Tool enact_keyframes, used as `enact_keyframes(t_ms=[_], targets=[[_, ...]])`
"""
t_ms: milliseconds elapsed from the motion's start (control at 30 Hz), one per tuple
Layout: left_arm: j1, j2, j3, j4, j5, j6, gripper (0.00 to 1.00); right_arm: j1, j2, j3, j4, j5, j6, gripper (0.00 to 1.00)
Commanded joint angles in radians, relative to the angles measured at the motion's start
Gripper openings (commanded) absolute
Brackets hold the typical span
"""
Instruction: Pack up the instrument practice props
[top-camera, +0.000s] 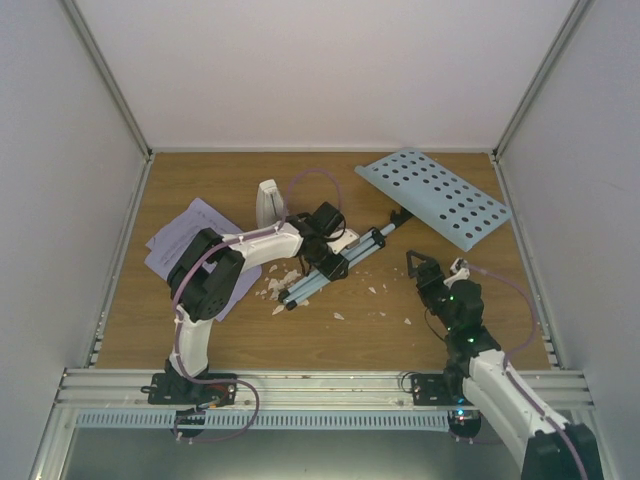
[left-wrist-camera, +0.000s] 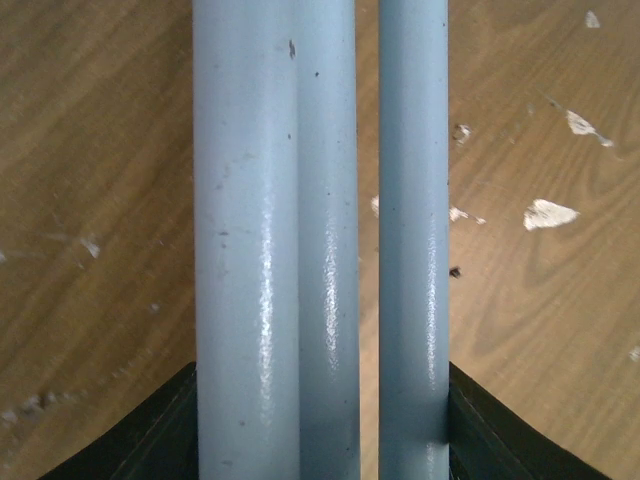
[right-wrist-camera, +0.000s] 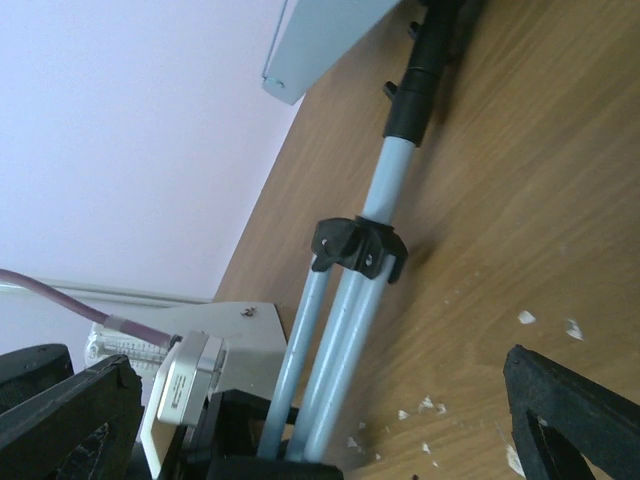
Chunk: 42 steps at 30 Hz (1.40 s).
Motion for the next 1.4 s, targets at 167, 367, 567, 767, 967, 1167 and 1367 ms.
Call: enact_keyframes(t_ms=[167,367,567,767,967,1167,1367], targets=[[0.028,0.007,0.048,0.064,-0.078,0.073,0.47,-0.001,-0.293,0.014,-0.353,0.133,-0.075,1.00],[0.028,-0.065,0.046,0.089,-0.021,0.066,0.91,-0.002,-0.337,0.089,-0.446,0.200,-0.274,1.00],[0.028,-0.166,0.063,0.062,0.043,0.072,0.99,-0.003,-0.236,0.239,-0.462,0.237,-0.521,1.00],[0.077,-0.390,0.031,0.087,0.141,0.049,0.99,-0.004,-0.081,0.402,-0.455,0.285,-0.763,1.00],[0.363,-0.657,-0.114,0.174,0.189,-0.066,0.99,-0.047,0.089,0.547,-0.434,0.270,-0.919,1.00],[0.764,-0.870,-0.399,0.364,0.115,-0.268,0.99,-0.213,0.140,0.553,-0.289,0.128,-0.916,1.00],[0.818,-1.005,-0.751,0.633,-0.252,-0.366,0.99,-0.310,0.101,0.355,-0.029,0.148,-0.906,1.00]])
